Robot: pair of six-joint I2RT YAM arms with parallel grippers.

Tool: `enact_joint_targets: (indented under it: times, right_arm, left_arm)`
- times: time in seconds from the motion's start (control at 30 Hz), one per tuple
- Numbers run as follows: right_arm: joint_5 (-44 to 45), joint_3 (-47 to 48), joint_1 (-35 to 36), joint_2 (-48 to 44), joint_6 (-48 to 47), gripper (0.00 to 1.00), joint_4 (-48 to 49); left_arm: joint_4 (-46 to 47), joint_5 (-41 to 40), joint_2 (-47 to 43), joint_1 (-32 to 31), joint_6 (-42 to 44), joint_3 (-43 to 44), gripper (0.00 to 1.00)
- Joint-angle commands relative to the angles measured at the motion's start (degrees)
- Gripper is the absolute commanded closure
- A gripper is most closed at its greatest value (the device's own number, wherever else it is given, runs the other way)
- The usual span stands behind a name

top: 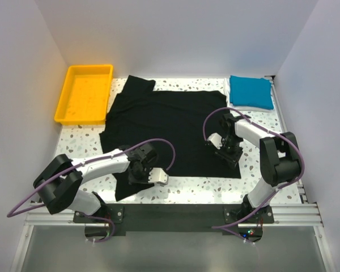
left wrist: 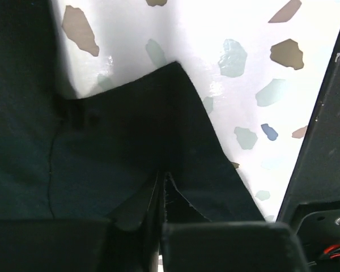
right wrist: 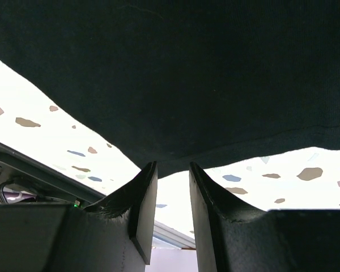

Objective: Fold and stack the t-shirts
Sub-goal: Fold the tshirt

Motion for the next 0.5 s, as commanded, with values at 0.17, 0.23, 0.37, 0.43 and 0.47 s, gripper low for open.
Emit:
enact_joint_targets:
  times: [0.17,0.23,0.37,0.43,0.47]
  right_arm:
    - [0.44,-0.07,-0.35,0.5,0.26,0.67,0.82]
    - [0.26,-0.07,-0.35,0.5,0.26,0.67,0.82]
    - [0.44,-0.25,-0.35,0.41,0.35,0.67,0.99]
    - [0.52,-0.43,-0.35,0.41,0.44,0.67,1.08]
    - [0.61,-0.43,-0.35,0.33,0.53,0.67,1.08]
  left_arm:
    - [-7.31,5.75,-1.05,-0.22,1.04,4.45,1.0]
    - [-7.58,5.83,-1.48,-0.22,0.33,5.96,0.75]
    - [-1.36,5.32,-6.49,-0.91,-0.89,2.81,0.53]
    - [2.41,4.35,-7.29,-1.53,-2.04,0.35,0.52]
    - [3.48,3.47,-7.2,-1.88,-2.3,-0.53,0.52]
